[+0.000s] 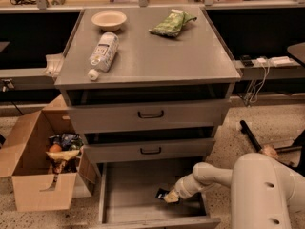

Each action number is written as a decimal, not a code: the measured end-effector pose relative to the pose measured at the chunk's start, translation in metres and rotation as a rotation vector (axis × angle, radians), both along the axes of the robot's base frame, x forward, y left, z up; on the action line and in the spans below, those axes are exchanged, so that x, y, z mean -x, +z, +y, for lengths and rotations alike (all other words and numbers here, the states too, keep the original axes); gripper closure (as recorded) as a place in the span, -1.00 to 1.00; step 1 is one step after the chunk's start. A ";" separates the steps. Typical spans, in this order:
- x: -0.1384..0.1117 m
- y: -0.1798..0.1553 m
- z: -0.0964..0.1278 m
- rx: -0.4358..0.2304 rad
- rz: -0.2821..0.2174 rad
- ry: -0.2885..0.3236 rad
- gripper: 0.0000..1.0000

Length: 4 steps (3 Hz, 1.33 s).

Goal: Place rxbar blueberry into bottom drawer

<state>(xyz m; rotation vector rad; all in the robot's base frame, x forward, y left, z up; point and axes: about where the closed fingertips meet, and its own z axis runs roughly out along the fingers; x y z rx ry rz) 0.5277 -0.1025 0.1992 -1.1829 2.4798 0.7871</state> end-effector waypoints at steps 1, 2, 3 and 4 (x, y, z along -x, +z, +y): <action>0.000 0.000 0.000 0.000 0.000 0.000 0.21; 0.000 0.000 0.000 0.000 0.000 0.000 -0.26; 0.000 0.000 0.000 0.000 0.000 0.000 -0.72; 0.000 0.004 0.000 -0.059 -0.004 0.015 -1.00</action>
Offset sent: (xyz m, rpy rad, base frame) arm 0.0000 0.0000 0.0000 0.0000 0.0000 0.0000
